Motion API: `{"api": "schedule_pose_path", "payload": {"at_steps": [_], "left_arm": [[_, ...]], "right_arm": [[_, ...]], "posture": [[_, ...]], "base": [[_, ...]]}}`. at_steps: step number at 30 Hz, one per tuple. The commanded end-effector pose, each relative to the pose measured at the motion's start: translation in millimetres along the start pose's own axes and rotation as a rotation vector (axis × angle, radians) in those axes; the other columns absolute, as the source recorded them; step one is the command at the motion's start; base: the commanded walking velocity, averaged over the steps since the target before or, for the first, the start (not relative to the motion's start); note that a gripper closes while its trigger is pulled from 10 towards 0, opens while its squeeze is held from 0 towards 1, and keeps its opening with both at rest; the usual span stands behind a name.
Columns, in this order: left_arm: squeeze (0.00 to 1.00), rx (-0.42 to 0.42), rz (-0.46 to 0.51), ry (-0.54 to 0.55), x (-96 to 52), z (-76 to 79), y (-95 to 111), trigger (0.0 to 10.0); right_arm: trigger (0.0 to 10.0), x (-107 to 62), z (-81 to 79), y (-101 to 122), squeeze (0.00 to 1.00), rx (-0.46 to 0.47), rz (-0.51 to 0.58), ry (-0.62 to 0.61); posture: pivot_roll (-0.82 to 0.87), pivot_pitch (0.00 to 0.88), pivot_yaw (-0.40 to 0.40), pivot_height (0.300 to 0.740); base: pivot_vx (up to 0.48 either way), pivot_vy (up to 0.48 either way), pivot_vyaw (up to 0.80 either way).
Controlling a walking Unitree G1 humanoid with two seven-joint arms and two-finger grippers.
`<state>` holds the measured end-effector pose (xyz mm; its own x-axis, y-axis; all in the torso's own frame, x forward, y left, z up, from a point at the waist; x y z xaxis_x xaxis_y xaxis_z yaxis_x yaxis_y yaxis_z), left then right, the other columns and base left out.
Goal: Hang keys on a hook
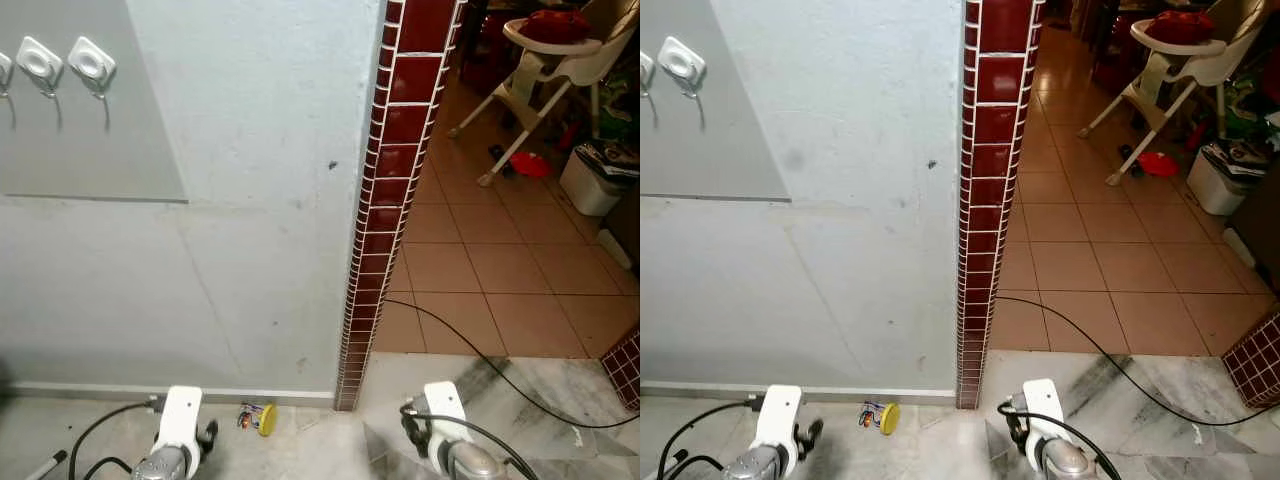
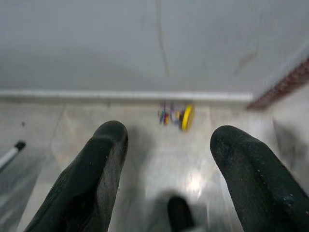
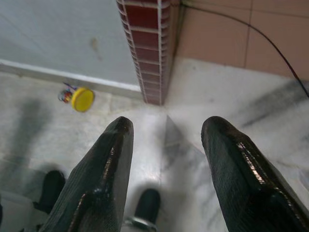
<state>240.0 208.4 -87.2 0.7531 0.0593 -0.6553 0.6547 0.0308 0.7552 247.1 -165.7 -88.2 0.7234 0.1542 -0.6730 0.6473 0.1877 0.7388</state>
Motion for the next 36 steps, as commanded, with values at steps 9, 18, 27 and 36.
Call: {"api": "schedule_pose_path", "payload": {"at_steps": [9, 18, 27, 36], "left_arm": [[0.00, -0.081, 0.118, -0.026, -6.3, 5.6, 4.2, 10.0], [0.00, -0.068, 0.123, -0.040, -12.0, 8.0, -6.2, 10.0], [0.00, -0.094, 0.096, -0.037, -15.1, 1.8, -15.3, 10.0], [0.00, -0.153, 0.084, -0.045, -14.7, 2.8, -17.0, 10.0]], "right_arm": [[10.0, -2.4, -8.6, 14.8, 0.00, 0.014, 0.137, 0.061], [10.0, -6.8, -8.0, -4.2, 0.00, -0.021, 0.080, 0.044], [10.0, -8.5, -5.6, -8.7, 0.00, -0.042, 0.066, 0.036], [10.0, -9.0, -4.0, -12.2, 0.00, -0.040, 0.045, 0.036]], "posture": [[-0.11, 0.000, 0.017, 0.740], [-0.09, 0.000, 0.010, 0.740], [-0.09, 0.000, 0.011, 0.740], [-0.09, 0.000, 0.004, 0.740]], "base": [[0.000, 0.000, 0.00], [0.000, 0.000, 0.44], [0.000, 0.000, 0.80], [0.000, 0.027, 0.80]]}}
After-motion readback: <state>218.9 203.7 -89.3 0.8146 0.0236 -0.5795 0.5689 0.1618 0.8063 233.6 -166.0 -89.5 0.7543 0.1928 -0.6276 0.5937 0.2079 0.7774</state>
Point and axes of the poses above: a point about 5 cm out from each wrist's last joint towards the gripper, its own x axis pointing out of the wrist towards the gripper, its own y axis along the axis of the wrist's last joint, z = x × y, the point moved 4 cm from there along x, pointing out of the wrist towards the gripper, and after that the axes turned 4 degrees about -x, right-handed, at the moved point
